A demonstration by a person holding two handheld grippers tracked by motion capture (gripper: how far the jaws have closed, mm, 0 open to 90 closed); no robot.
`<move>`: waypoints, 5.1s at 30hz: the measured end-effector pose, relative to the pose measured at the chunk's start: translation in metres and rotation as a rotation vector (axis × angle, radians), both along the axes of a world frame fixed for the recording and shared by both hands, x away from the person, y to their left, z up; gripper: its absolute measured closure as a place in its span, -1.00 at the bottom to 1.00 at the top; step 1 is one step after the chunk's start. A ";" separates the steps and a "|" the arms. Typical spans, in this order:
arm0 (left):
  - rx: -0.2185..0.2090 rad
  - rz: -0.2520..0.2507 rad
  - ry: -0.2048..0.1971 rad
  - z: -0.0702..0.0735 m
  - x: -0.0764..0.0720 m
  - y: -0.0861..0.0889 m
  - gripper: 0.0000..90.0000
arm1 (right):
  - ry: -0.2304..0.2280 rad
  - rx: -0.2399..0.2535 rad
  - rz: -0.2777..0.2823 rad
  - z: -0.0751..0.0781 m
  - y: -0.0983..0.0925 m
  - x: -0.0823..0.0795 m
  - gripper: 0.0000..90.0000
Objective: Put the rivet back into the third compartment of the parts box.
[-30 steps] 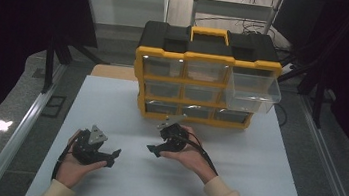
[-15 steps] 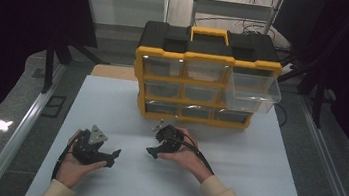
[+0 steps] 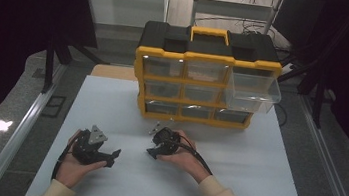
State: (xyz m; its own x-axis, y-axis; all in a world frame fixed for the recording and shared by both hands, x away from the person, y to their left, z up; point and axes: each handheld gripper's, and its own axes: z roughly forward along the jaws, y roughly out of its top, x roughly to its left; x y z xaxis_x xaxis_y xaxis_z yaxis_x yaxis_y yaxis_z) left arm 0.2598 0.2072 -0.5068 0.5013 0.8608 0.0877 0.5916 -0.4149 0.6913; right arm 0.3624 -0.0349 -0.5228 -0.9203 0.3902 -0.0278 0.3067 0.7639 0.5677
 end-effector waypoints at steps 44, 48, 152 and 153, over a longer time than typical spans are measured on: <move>0.006 -0.005 0.003 -0.001 0.000 0.001 -0.79 | 0.067 0.107 -0.003 0.026 -0.012 0.001 0.61; 0.007 -0.004 0.004 -0.001 0.000 0.001 -0.79 | 0.069 0.139 -0.009 0.036 -0.016 -0.001 0.61; 0.002 -0.004 0.008 -0.001 0.002 -0.002 -0.79 | -0.163 0.427 -0.218 0.246 -0.150 -0.001 0.61; 0.002 -0.004 0.008 -0.001 0.002 -0.002 -0.79 | -0.164 0.430 -0.222 0.247 -0.152 -0.001 0.61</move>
State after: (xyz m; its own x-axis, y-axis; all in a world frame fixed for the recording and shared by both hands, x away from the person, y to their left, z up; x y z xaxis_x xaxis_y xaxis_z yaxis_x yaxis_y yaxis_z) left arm 0.2616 0.2054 -0.5079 0.5055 0.8586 0.0854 0.5951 -0.4186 0.6861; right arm 0.3617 -0.1866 -0.2760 -0.8109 0.5837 0.0409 0.3156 0.3776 0.8705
